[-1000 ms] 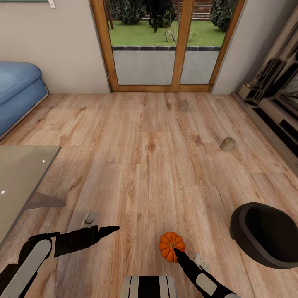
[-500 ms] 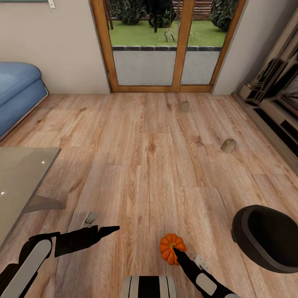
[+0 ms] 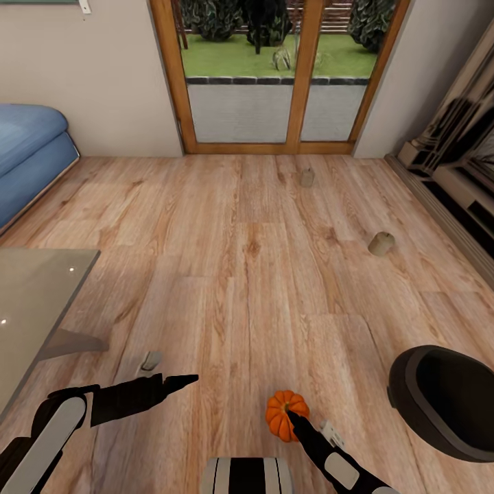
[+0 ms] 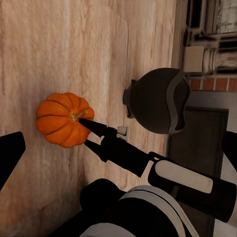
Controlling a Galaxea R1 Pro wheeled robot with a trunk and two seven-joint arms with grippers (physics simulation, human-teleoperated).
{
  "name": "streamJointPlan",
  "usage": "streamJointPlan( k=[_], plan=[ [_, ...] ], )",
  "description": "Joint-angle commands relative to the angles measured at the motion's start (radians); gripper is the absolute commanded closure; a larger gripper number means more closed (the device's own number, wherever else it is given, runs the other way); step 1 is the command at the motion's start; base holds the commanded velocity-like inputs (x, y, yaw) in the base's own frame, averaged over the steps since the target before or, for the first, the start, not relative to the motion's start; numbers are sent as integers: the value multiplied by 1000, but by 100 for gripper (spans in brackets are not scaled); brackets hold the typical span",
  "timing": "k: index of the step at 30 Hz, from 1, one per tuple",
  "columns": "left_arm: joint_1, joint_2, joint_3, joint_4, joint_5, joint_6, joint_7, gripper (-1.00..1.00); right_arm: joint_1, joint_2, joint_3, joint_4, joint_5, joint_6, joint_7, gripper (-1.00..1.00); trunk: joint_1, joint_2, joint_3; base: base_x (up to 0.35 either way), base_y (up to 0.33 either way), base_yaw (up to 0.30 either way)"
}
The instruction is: Place each of the two pumpkins and all three candles from the living room inside a cabinet in the living room (use any cabinet), then make sure every cabinet is closed, and position the cauldron so it is next to a table in the living room.
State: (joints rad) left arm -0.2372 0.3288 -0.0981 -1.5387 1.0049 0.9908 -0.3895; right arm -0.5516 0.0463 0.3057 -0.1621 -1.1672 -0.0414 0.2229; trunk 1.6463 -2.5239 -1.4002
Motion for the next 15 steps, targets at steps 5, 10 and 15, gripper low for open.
streamJointPlan(
  k=[5, 10, 15],
  plan=[
    [-1, 0, -1, 0, -5, 1, -6, -100, -1, 0, 6, 4, -11, -5, 1, -100, 0, 0, -1, 44, 23, 0],
    [-1, -1, -1, 0, -5, 1, -6, -100, -1, 0, 6, 4, -11, -5, 1, -100, 0, 0, -1, 20, 11, 0],
    [-1, -1, -2, 0, -5, 2, -6, -100, -1, 0, 6, 4, -11, -4, 1, -100, 0, 0, -1, 3, 2, 0]
  ],
)
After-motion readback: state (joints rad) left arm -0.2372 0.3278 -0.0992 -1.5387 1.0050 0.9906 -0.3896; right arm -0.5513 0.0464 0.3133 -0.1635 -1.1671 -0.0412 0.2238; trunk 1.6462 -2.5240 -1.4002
